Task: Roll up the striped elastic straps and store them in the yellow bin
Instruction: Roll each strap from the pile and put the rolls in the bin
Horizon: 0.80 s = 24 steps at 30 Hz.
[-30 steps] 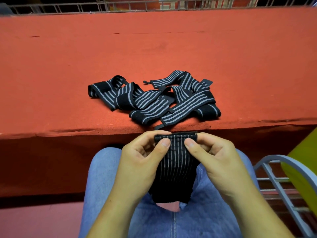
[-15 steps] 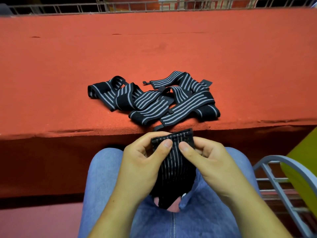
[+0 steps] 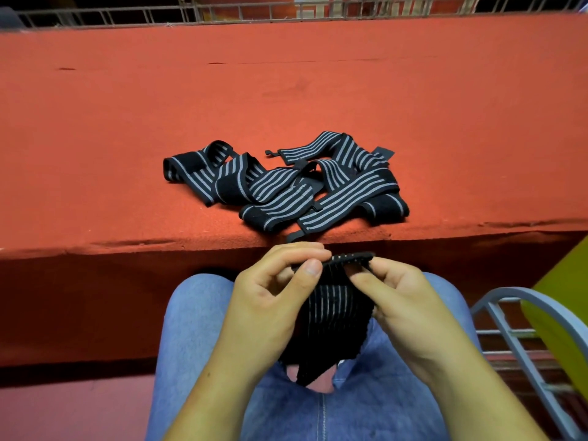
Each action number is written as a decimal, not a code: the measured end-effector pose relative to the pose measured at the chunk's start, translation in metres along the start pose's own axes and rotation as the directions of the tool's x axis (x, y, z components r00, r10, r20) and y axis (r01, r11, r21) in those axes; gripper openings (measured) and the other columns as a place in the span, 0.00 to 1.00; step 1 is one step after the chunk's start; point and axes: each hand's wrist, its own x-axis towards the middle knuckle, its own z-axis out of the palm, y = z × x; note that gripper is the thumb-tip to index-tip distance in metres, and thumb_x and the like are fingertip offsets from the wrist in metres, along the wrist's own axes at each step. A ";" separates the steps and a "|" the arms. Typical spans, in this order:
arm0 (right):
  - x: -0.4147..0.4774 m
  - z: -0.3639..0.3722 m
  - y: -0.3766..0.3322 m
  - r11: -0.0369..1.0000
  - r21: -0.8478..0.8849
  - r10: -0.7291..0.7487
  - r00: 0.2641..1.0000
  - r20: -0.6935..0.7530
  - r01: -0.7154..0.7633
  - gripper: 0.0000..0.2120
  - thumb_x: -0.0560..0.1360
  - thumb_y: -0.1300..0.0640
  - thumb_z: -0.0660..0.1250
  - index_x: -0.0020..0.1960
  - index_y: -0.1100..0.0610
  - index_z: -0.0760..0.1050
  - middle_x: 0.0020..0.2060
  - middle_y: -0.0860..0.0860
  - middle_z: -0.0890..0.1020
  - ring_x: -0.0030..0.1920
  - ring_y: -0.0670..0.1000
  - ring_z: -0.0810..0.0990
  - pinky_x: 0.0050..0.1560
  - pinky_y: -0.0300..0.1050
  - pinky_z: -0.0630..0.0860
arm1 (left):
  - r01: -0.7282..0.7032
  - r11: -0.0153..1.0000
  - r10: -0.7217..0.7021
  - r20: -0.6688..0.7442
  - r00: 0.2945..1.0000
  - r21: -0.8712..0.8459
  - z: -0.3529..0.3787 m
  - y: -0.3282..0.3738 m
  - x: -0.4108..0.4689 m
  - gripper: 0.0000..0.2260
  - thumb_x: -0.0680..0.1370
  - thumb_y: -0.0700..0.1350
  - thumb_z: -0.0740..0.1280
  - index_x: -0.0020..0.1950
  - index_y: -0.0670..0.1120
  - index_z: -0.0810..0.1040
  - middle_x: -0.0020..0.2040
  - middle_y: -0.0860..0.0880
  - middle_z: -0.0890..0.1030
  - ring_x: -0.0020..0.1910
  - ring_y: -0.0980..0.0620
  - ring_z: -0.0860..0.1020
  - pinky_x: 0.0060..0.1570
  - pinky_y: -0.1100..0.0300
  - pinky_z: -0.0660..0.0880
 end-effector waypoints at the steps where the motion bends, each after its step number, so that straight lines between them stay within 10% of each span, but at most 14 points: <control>1: -0.001 0.000 -0.002 1.000 0.018 -0.003 1.000 0.012 0.003 0.10 0.78 0.57 0.69 0.55 0.56 0.88 0.51 0.61 0.89 0.53 0.56 0.87 0.56 0.56 0.79 | -0.004 1.000 0.004 0.003 1.000 -0.001 0.000 0.000 0.000 0.08 0.77 0.43 0.70 0.50 0.52 0.88 0.56 0.53 0.86 0.57 0.58 0.83 0.55 0.68 0.75; 10: -0.003 0.002 -0.009 0.992 0.125 0.002 1.000 0.031 -0.006 0.16 0.76 0.47 0.67 0.50 0.55 0.89 0.48 0.57 0.89 0.49 0.51 0.88 0.50 0.44 0.82 | 0.005 0.999 -0.004 -0.016 1.000 0.050 -0.002 -0.001 -0.001 0.13 0.76 0.31 0.73 0.52 0.49 0.86 0.56 0.52 0.86 0.57 0.56 0.83 0.58 0.64 0.76; 15: -0.004 0.003 -0.006 0.998 -0.013 -0.055 0.998 0.006 0.055 0.15 0.76 0.50 0.70 0.56 0.57 0.87 0.49 0.59 0.89 0.53 0.61 0.89 0.58 0.60 0.83 | 0.107 0.992 -0.109 -0.018 0.994 -0.072 0.001 0.004 -0.003 0.16 0.76 0.30 0.72 0.58 0.47 0.84 0.52 0.51 0.87 0.49 0.56 0.85 0.49 0.64 0.80; 24: -0.005 0.001 -0.007 0.994 -0.064 -0.094 0.996 -0.007 0.093 0.13 0.78 0.51 0.69 0.55 0.57 0.87 0.48 0.57 0.90 0.52 0.58 0.89 0.57 0.57 0.84 | 0.126 0.992 -0.126 0.003 0.992 -0.016 -0.001 -0.003 -0.003 0.08 0.73 0.47 0.74 0.51 0.48 0.87 0.46 0.44 0.87 0.46 0.50 0.84 0.51 0.56 0.82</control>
